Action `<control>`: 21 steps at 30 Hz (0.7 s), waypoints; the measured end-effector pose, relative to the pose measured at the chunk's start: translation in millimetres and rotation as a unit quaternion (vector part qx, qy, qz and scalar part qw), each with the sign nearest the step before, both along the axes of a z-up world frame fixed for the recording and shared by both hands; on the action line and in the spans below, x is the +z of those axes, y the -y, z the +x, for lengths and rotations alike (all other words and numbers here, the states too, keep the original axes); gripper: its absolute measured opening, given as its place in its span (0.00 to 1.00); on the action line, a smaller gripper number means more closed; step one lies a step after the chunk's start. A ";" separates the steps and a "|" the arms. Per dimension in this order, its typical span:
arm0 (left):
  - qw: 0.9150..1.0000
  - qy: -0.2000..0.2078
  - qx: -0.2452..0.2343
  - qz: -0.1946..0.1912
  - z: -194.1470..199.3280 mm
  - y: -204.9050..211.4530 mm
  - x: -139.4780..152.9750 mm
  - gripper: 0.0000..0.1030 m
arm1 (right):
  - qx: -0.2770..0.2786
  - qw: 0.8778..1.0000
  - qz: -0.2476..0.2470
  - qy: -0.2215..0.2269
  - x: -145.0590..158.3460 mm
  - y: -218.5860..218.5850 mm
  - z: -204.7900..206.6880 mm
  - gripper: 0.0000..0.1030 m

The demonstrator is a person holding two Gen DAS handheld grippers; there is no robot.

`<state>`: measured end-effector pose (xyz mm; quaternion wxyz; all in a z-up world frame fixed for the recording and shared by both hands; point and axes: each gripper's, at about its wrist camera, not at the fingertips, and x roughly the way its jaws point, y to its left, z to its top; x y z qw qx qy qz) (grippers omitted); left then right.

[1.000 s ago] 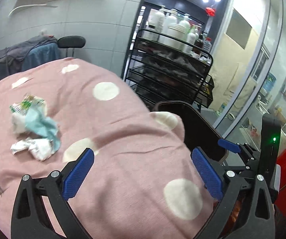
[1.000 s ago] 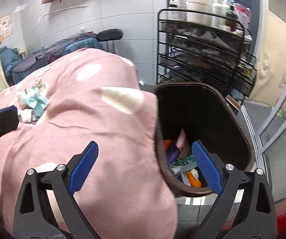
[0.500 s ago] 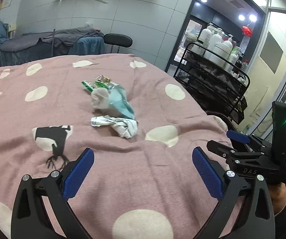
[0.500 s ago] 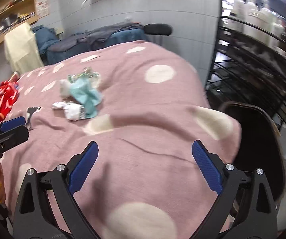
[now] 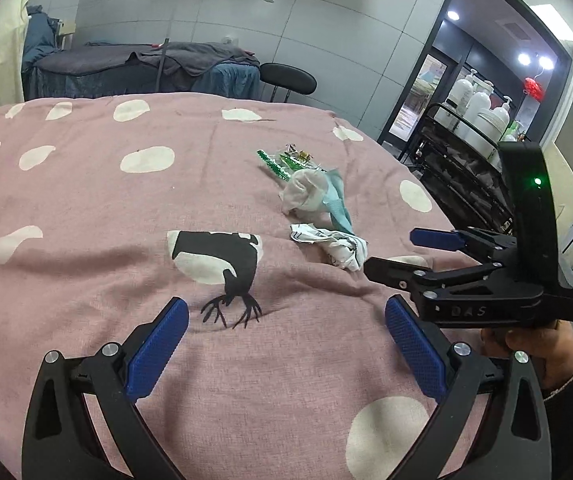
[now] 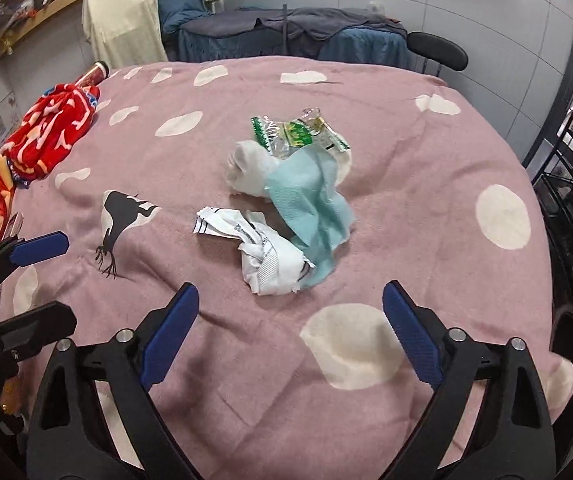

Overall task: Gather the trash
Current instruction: 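Move both tools back over the tissue and wrappers on the bedspread, then grasp the white tissue with left tool while right tool grasps the crumpled white wrapper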

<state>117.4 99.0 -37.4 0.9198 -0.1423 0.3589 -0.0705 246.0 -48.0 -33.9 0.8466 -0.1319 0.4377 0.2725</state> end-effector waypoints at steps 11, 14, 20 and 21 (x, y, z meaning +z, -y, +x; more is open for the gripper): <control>1.000 -0.008 -0.016 -0.009 4.6 -0.2 -5.0 0.95 | 0.037 0.996 -0.039 -0.069 -31.9 -40.8 44.5 0.48; 1.000 -0.011 -0.020 -0.010 7.7 -0.3 -6.3 0.95 | 0.033 0.997 -0.026 -0.072 -29.6 -35.6 44.4 0.37; 0.999 -0.011 -0.031 -0.005 19.0 0.4 -3.2 0.95 | 0.015 0.997 0.035 -0.067 -6.4 -10.1 30.8 0.37; 0.999 -0.011 -0.033 -0.006 22.0 -0.1 -2.2 0.95 | 0.013 0.997 0.040 -0.065 -3.5 -6.5 27.5 0.37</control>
